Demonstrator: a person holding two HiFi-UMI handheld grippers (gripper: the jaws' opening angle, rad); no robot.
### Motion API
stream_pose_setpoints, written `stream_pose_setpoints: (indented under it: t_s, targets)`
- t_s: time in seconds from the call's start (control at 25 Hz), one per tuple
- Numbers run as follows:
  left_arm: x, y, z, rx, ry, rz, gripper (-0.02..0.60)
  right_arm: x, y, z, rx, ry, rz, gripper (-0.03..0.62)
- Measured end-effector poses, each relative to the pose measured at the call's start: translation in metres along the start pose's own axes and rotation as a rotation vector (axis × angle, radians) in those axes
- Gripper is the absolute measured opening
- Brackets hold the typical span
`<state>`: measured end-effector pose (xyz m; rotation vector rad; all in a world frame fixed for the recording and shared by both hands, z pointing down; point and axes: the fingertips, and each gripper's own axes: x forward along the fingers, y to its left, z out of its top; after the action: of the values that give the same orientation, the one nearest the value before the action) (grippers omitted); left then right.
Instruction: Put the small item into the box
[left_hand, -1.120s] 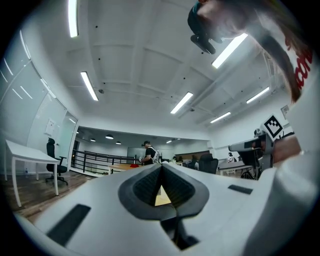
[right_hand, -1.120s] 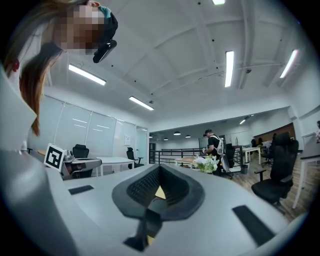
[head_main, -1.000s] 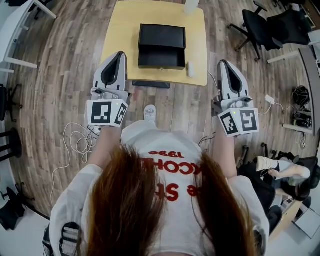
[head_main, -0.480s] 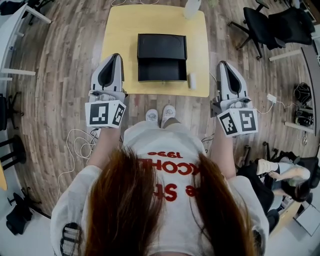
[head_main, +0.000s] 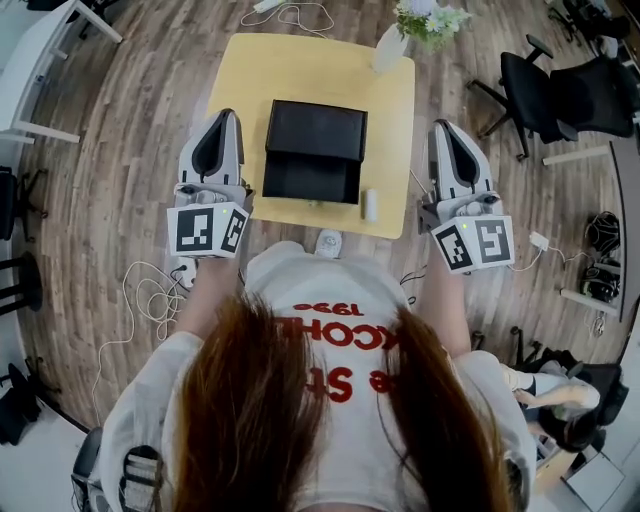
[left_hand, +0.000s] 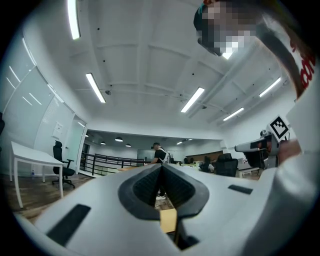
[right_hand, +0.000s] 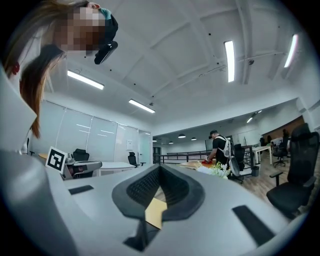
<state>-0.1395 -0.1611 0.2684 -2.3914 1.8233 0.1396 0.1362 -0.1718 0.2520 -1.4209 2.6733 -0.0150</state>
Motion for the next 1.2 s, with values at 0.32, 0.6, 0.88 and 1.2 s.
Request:
stream_pose_setpoints:
  t_s: [0.32, 0.6, 0.88, 1.2]
  targets:
    - [0.023, -0.004, -0.019, -0.024, 0.046, 0.009, 0.006, 0.02, -0.018, -0.026, 0.05, 0.068, 0.015, 0.005]
    - [0.038, -0.007, -0.042, -0.057, 0.099, -0.045, 0.006, 0.018, -0.022, -0.058, 0.086, 0.157, -0.061, 0.005]
    - [0.041, -0.012, -0.078, -0.103, 0.197, -0.107, 0.006, -0.002, -0.028, -0.163, 0.144, 0.437, -0.18, 0.008]
    - [0.03, -0.007, -0.103, -0.107, 0.279, -0.137, 0.006, -0.042, 0.0, -0.281, 0.234, 0.714, -0.203, 0.041]
